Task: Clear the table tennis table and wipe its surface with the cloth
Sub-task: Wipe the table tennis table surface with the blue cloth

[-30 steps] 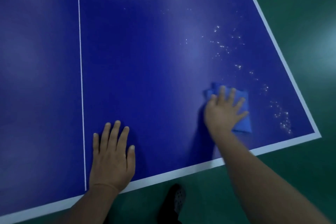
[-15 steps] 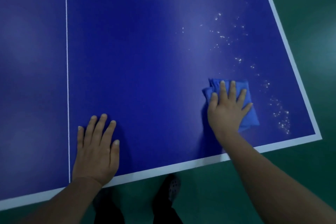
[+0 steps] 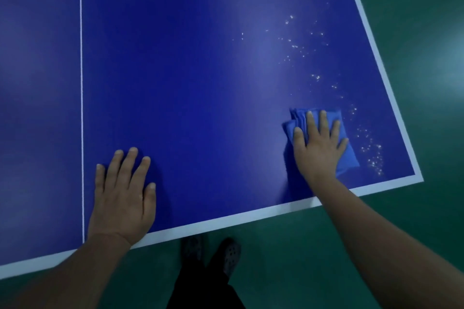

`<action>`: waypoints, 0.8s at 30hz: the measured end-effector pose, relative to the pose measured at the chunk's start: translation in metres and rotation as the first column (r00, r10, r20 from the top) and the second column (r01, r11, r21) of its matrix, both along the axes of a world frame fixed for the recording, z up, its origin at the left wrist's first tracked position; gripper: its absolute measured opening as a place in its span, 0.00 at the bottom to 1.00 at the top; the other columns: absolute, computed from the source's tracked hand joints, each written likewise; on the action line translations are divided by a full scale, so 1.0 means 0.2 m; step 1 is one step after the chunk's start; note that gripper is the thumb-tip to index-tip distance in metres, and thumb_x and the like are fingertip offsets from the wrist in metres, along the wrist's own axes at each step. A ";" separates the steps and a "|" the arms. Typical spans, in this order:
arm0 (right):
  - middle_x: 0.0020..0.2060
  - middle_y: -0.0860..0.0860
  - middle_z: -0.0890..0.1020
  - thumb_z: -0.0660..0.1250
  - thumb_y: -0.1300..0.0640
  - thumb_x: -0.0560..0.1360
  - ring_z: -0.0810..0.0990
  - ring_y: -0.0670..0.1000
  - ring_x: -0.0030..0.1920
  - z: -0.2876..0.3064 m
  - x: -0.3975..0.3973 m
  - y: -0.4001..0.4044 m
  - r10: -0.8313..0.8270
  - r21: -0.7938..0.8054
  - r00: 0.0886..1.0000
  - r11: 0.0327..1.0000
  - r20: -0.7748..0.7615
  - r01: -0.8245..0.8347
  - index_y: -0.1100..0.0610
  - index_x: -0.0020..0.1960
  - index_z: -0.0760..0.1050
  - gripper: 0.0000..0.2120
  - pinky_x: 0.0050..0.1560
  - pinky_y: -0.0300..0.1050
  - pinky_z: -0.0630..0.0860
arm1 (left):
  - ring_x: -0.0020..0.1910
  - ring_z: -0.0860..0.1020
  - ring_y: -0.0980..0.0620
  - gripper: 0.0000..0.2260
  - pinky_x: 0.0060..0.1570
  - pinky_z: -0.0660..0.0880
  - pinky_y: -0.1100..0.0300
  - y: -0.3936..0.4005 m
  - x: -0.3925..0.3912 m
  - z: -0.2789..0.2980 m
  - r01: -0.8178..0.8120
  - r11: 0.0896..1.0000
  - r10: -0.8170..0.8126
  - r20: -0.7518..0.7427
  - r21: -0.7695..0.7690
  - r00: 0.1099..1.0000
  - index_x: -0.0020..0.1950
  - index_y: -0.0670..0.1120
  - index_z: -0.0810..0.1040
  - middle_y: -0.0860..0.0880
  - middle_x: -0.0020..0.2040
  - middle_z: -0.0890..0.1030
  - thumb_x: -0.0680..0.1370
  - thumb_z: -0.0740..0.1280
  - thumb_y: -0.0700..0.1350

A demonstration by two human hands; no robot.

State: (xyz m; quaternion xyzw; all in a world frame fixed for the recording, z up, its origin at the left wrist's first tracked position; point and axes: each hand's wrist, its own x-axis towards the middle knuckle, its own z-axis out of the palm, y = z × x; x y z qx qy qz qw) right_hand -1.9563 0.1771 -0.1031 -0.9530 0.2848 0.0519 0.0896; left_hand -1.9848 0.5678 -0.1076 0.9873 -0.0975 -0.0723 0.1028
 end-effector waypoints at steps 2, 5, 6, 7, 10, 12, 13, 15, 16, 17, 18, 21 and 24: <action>0.81 0.46 0.50 0.49 0.40 0.82 0.44 0.57 0.80 0.00 0.01 0.16 -0.083 0.004 0.997 0.997 -0.002 0.083 0.43 0.80 0.54 0.27 0.76 0.67 0.43 | 0.79 0.53 0.42 0.27 0.77 0.43 0.42 0.00 0.00 0.00 -0.001 1.000 0.001 0.000 0.004 1.000 0.75 0.40 0.67 0.41 0.78 0.62 0.81 0.49 0.53; 0.80 0.49 0.57 0.50 0.39 0.80 0.52 0.60 0.80 -0.02 -0.19 0.45 0.264 -0.012 0.964 0.965 0.017 -0.264 0.44 0.79 0.60 0.27 0.74 0.66 0.51 | 0.79 0.53 0.41 0.28 0.77 0.40 0.45 -0.01 0.01 0.01 0.000 1.000 0.000 -0.008 0.007 1.000 0.75 0.40 0.67 0.41 0.78 0.62 0.81 0.48 0.54; 0.79 0.49 0.59 0.50 0.39 0.80 0.54 0.60 0.79 -0.02 -0.27 0.47 0.405 -0.024 0.914 0.914 0.002 -0.405 0.44 0.78 0.62 0.28 0.73 0.65 0.54 | 0.79 0.53 0.41 0.28 0.77 0.40 0.46 -0.01 0.01 0.02 -0.001 1.000 0.001 -0.007 0.010 1.000 0.75 0.40 0.67 0.40 0.78 0.62 0.81 0.48 0.54; 0.79 0.49 0.61 0.50 0.38 0.80 0.56 0.60 0.79 -0.01 -0.33 0.42 0.509 -0.030 0.861 0.860 -0.013 -0.509 0.45 0.78 0.63 0.28 0.72 0.65 0.59 | 0.79 0.54 0.41 0.28 0.77 0.39 0.47 -0.01 0.01 0.02 -0.001 1.000 0.001 -0.007 0.014 1.000 0.75 0.40 0.67 0.40 0.78 0.62 0.81 0.48 0.54; 0.79 0.49 0.61 0.49 0.37 0.80 0.58 0.62 0.78 0.01 -0.35 0.15 0.539 -0.088 0.837 0.833 -0.093 -0.546 0.45 0.78 0.61 0.29 0.70 0.67 0.63 | 0.79 0.54 0.41 0.28 0.76 0.37 0.50 -0.02 0.01 0.03 -0.011 1.000 0.011 -0.005 0.022 1.000 0.75 0.40 0.67 0.40 0.77 0.63 0.81 0.48 0.54; 0.81 0.47 0.54 0.45 0.37 0.80 0.49 0.60 0.80 0.01 -0.26 0.01 0.361 -0.068 0.926 0.927 -0.112 -0.370 0.43 0.80 0.54 0.29 0.75 0.69 0.51 | 0.78 0.55 0.40 0.29 0.76 0.37 0.50 -0.02 0.01 0.02 -0.012 0.999 0.012 -0.003 0.041 1.000 0.74 0.39 0.68 0.39 0.77 0.64 0.81 0.48 0.55; 0.81 0.46 0.50 0.44 0.37 0.81 0.44 0.59 0.80 0.01 -0.22 -0.01 0.249 -0.041 0.964 0.966 -0.097 -0.254 0.42 0.80 0.51 0.29 0.76 0.69 0.45 | 0.78 0.55 0.39 0.29 0.76 0.39 0.48 -0.02 0.01 0.01 -0.009 0.998 0.009 -0.005 0.062 1.000 0.74 0.39 0.68 0.39 0.77 0.64 0.81 0.48 0.55; 0.81 0.45 0.47 0.45 0.39 0.82 0.41 0.58 0.80 0.00 -0.16 0.07 0.067 -0.029 0.995 0.997 -0.069 -0.069 0.42 0.81 0.49 0.28 0.75 0.69 0.40 | 0.77 0.56 0.38 0.30 0.75 0.45 0.43 -0.02 0.01 0.01 -0.005 0.994 0.005 -0.002 0.112 1.000 0.74 0.38 0.68 0.38 0.76 0.64 0.81 0.48 0.57; 0.81 0.46 0.49 0.46 0.40 0.82 0.43 0.59 0.80 -0.01 -0.15 0.15 0.047 -0.033 0.997 0.998 -0.055 -0.049 0.42 0.80 0.51 0.28 0.75 0.70 0.40 | 0.77 0.57 0.38 0.30 0.75 0.45 0.42 -0.03 0.01 0.02 -0.019 0.993 0.018 0.005 0.120 1.000 0.73 0.38 0.68 0.38 0.76 0.64 0.81 0.48 0.57; 0.81 0.47 0.52 0.47 0.41 0.81 0.46 0.60 0.80 -0.01 -0.17 0.24 0.101 -0.037 0.995 0.994 -0.011 -0.101 0.43 0.80 0.55 0.27 0.74 0.72 0.42 | 0.77 0.57 0.38 0.30 0.75 0.41 0.43 -0.07 0.01 0.03 -0.047 0.993 0.046 0.015 0.106 0.999 0.73 0.38 0.68 0.38 0.76 0.64 0.81 0.48 0.58; 0.80 0.48 0.56 0.48 0.41 0.81 0.50 0.61 0.80 -0.01 -0.20 0.33 0.211 -0.031 0.977 0.977 0.019 -0.211 0.44 0.79 0.59 0.27 0.74 0.72 0.44 | 0.77 0.57 0.37 0.30 0.75 0.37 0.46 -0.14 0.00 0.06 -0.080 0.994 0.078 0.027 0.069 0.997 0.72 0.38 0.68 0.37 0.75 0.64 0.80 0.48 0.58; 0.79 0.47 0.61 0.49 0.41 0.82 0.51 0.59 0.80 -0.03 -0.31 0.35 0.489 0.010 0.872 0.872 0.026 -0.490 0.44 0.78 0.63 0.26 0.75 0.70 0.46 | 0.74 0.60 0.36 0.28 0.76 0.39 0.47 -0.49 -0.06 0.12 -0.098 0.992 0.103 0.055 -0.075 0.993 0.70 0.36 0.70 0.37 0.73 0.65 0.78 0.52 0.55; 0.79 0.47 0.60 0.48 0.40 0.81 0.51 0.58 0.80 -0.04 -0.32 -0.04 0.443 -0.015 0.896 0.896 0.014 -0.443 0.43 0.78 0.61 0.26 0.75 0.70 0.47 | 0.74 0.61 0.38 0.26 0.76 0.44 0.43 -0.90 -0.15 0.13 -0.094 0.980 0.100 0.029 -0.174 0.995 0.70 0.38 0.70 0.38 0.73 0.67 0.78 0.54 0.53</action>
